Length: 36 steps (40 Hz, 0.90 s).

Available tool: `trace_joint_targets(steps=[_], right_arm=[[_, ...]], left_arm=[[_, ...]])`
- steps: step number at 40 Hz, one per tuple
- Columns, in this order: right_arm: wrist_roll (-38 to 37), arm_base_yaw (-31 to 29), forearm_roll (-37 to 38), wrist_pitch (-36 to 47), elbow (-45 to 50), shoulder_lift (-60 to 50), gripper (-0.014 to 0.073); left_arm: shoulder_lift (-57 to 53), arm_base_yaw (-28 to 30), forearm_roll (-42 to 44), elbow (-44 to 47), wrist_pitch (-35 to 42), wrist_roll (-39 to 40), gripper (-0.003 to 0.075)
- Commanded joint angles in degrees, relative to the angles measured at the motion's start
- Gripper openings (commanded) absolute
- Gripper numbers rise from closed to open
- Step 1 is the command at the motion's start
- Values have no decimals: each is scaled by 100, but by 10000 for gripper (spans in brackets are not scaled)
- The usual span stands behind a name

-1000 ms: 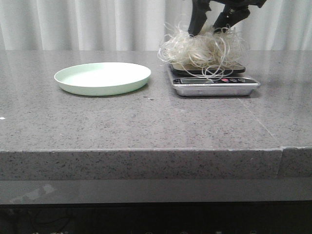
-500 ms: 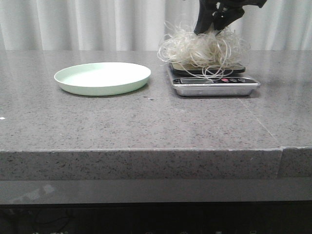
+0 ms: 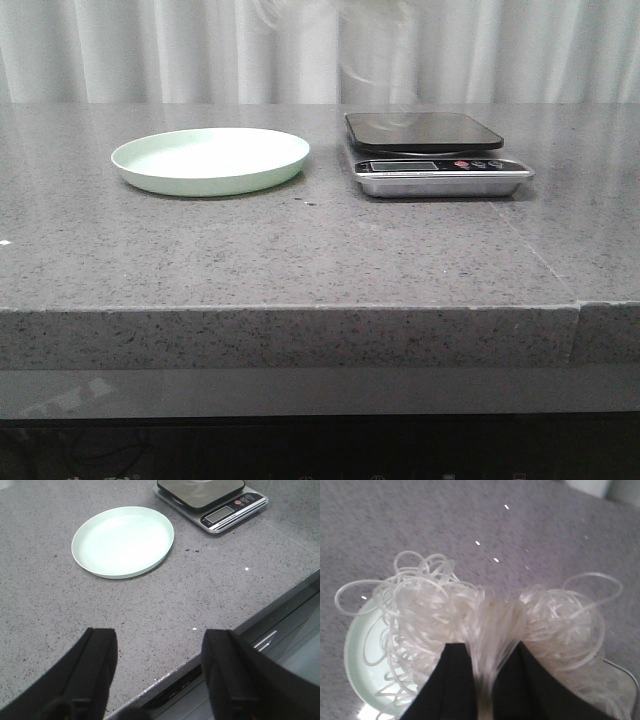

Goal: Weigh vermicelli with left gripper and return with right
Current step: 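Lift the vermicelli with the right gripper and carry it over the plate, then open the right gripper to release the vermicelli onto the green plate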

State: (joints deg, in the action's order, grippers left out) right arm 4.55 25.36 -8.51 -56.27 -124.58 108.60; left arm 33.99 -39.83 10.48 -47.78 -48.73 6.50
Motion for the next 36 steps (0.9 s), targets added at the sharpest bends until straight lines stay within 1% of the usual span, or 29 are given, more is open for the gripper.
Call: trace_joint_targets(steps=[1,6,12,18,24,25,27,32,35,36], right_arm=[[65,267,-215,844,-247,-355,151],[65,663,-306,1331,-247,-198,151],[85,1006,-299,1525,-247,187,151],[106,1043,-294,1463,-247,664,153],[106,1043,-298,1069,-247,936,168],[106,1043,-298,1014,-247,975,183],[106,1043,-293,927,-247,1018,241],[106,1037,-245,832,-247,1032,440],[106,1037,-154,848,-259,1002,506],[106,1037,-110,848,-265,983,513]], left_arm=[[14,-6,43,-147,368,62,460],[14,-6,43,-147,368,62,460],[14,-6,43,-147,368,62,460],[14,-6,43,-147,368,62,460],[14,-6,43,-147,368,62,460],[14,-6,43,-147,368,62,460],[14,-6,43,-147,368,62,460],[14,-6,43,-147,378,62,460],[14,-6,43,-147,378,62,460],[14,-6,43,-147,378,62,460]])
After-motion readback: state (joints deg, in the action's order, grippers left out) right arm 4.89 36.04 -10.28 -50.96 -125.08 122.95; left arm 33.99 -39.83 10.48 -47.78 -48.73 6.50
